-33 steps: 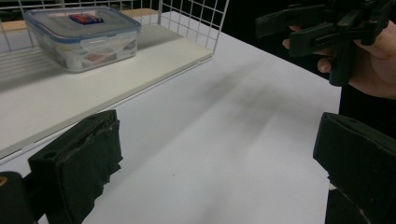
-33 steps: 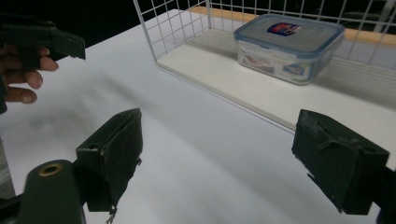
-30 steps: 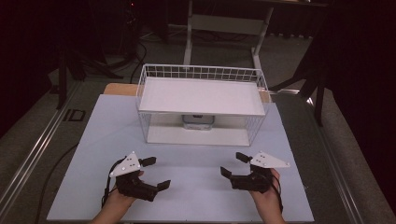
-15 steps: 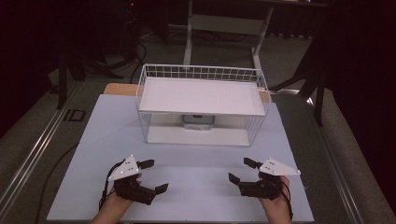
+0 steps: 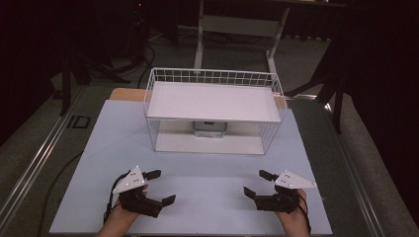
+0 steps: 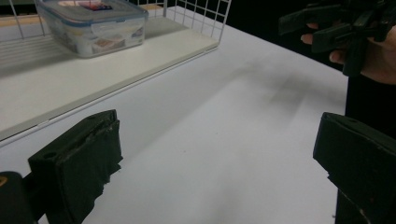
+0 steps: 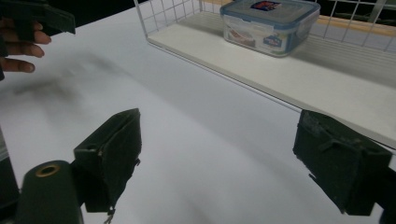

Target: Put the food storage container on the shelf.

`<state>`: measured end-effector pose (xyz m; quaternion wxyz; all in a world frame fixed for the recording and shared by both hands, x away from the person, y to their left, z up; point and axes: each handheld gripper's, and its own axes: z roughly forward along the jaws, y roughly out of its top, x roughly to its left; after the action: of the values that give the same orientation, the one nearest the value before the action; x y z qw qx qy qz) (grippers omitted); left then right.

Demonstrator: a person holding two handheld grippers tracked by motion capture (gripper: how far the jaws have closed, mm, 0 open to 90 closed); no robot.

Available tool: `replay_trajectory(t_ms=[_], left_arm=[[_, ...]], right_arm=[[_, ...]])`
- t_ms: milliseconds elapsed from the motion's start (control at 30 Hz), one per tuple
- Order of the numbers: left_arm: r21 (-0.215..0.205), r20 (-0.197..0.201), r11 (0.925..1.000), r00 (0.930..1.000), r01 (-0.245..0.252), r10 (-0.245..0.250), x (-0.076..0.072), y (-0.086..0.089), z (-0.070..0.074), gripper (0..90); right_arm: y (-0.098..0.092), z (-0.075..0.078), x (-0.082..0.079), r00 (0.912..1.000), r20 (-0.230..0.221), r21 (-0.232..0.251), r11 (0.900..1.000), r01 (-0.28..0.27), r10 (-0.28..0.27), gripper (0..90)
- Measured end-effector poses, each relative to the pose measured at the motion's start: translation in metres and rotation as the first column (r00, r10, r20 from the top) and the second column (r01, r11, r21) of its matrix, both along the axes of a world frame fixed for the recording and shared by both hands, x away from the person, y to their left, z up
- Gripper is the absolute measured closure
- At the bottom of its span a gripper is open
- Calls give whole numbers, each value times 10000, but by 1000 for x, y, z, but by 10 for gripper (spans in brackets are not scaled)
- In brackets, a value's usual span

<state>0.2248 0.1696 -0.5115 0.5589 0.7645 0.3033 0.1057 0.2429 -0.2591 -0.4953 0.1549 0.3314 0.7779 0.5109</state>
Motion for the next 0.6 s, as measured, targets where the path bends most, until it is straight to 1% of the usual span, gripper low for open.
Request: replay_trajectory(t_ms=[33,67,133,167,200,233,267,333,367,400,500,533,567,600], left_arm=[[-22,10,10000,10000,14,-14,0,0,-1,20],[-32,42,10000,10000,-1,1,0,1,-1,20],[-58,35,10000,10000,10,-10,0,1,-2,19],[-211,94,9998,10000,35,-33,0,1,-3,19],[-148,177,9999,9998,54,-52,0,1,-3,20],[-21,298,10000,9995,69,-68,0,0,-4,20],[31,373,10000,9993,76,-77,-1,0,-4,20],[44,479,10000,9988,39,-41,-2,-2,-4,20],[13,551,10000,9985,-1,0,-2,-2,-4,19],[2,644,10000,9979,-58,58,-2,-3,-3,20],[-48,681,9998,9975,-184,186,-2,-2,-3,20],[-48,681,9998,9975,-184,186,-2,-2,-3,20],[-89,555,9997,9982,-234,238,-1,-1,-4,20],[-124,492,9996,9984,-271,277,0,0,-5,20]], right_arm=[[-1,-1,1,10000,11,-55,10000,-9,9,151],[-2,-2,2,9999,41,0,9999,-126,126,150],[-4,-2,3,9998,124,11,9999,-126,126,150],[-6,-2,4,9997,175,58,9998,-164,163,151],[-8,-3,5,9993,317,153,9997,-207,202,150],[-10,-3,6,9993,347,98,9999,-136,132,150],[-12,-4,7,9995,316,214,9997,-99,92,148],[-15,-5,8,9998,175,651,9979,-35,23,144],[-17,-5,9,9999,119,757,9971,-52,43,143],[-18,-6,9,9998,182,782,9969,-57,43,142],[-17,-7,9,9996,238,491,9987,-128,117,142],[-17,-7,9,9996,238,491,9987,-128,117,142],[-16,-8,9,9995,262,391,9990,-201,191,142],[-13,-9,9,9993,256,169,9994,-287,283,141]])
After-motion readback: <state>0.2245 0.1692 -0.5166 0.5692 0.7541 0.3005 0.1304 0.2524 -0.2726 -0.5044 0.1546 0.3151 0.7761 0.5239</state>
